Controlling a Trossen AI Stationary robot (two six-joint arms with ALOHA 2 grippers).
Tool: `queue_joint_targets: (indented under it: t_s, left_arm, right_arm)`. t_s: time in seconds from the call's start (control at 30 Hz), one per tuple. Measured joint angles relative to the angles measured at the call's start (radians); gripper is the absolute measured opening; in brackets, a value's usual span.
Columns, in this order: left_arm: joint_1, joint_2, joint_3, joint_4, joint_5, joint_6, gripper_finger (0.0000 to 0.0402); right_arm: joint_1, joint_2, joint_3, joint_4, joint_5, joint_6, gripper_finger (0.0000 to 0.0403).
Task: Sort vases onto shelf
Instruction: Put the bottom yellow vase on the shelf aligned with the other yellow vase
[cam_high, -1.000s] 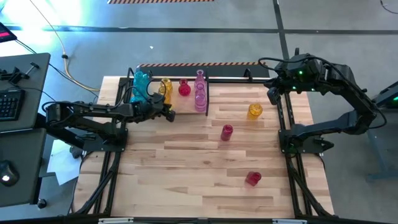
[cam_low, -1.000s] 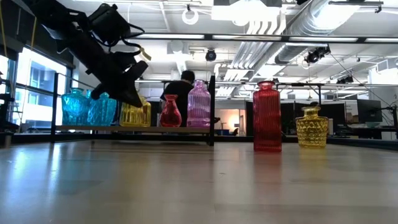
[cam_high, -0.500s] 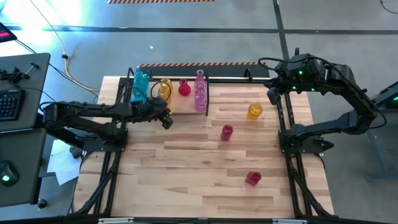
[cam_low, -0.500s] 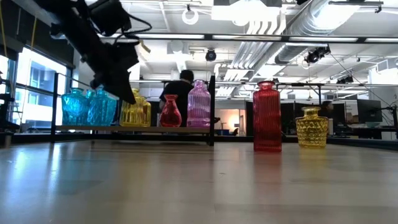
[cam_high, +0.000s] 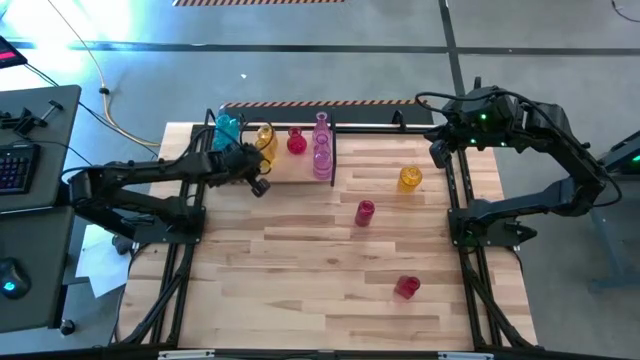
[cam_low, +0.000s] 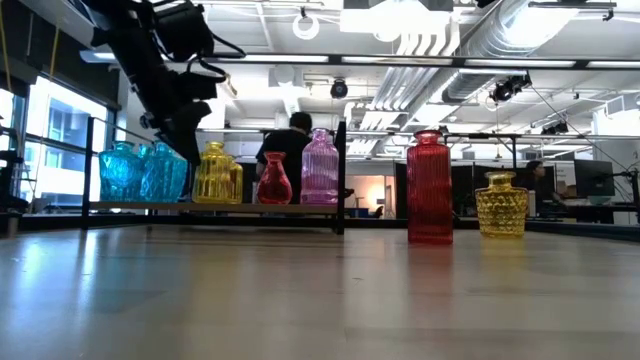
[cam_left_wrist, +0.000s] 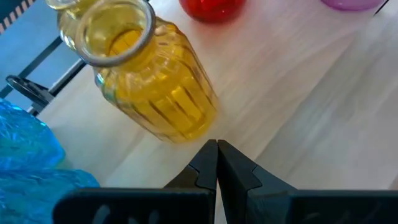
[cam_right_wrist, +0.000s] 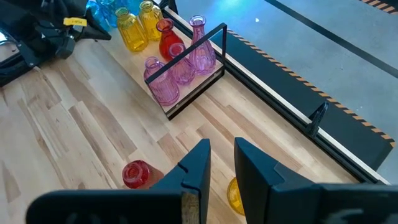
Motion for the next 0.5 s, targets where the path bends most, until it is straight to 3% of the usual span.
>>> queue_joint_targets:
  t_s: [0.5]
  left_arm:
    - [0.046,0.004,0.000,0.064,-0.014,0.049,0.0000]
  right_arm:
    - [0.000,0.000,0.000,0.000,0.000,0.000,0.0055]
